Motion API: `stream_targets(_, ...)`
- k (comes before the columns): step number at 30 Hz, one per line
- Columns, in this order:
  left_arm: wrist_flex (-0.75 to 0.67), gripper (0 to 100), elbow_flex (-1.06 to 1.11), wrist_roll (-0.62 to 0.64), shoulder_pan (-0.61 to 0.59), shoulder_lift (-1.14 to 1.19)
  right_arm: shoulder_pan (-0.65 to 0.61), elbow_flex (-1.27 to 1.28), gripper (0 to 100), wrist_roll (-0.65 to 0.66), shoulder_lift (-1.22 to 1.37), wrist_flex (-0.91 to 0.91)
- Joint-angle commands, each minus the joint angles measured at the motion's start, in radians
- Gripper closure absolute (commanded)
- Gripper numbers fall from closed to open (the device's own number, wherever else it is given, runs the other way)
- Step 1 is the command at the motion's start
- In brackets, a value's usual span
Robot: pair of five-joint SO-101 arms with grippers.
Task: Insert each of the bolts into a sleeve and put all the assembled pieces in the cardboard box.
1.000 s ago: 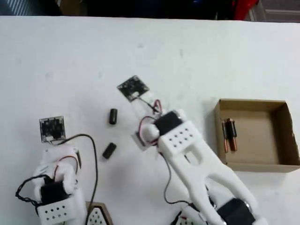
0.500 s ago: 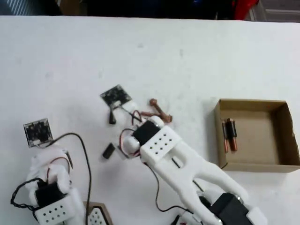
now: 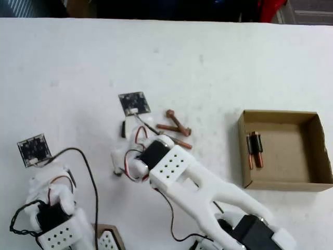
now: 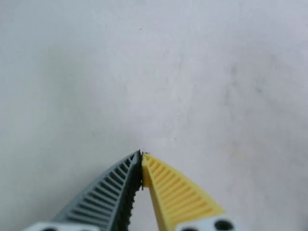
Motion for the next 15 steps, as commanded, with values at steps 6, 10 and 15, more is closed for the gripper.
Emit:
stream_targets(6, 0.009, 98, -0.002, -0.005, -0.058, -0.008, -0.010, -0.049, 68.8, -0.213, 0.156, -0.143)
stream_targets(10, 0.009, 98, -0.002, -0.003, -0.058, -0.008, -0.010, -0.049, 76.4, -0.213, 0.165, -0.180)
stream_targets(15, 0.009, 98, -0.002, -0.003, -0.058, -0.008, -0.012, -0.043, 77.9, -0.213, 0.165, -0.174)
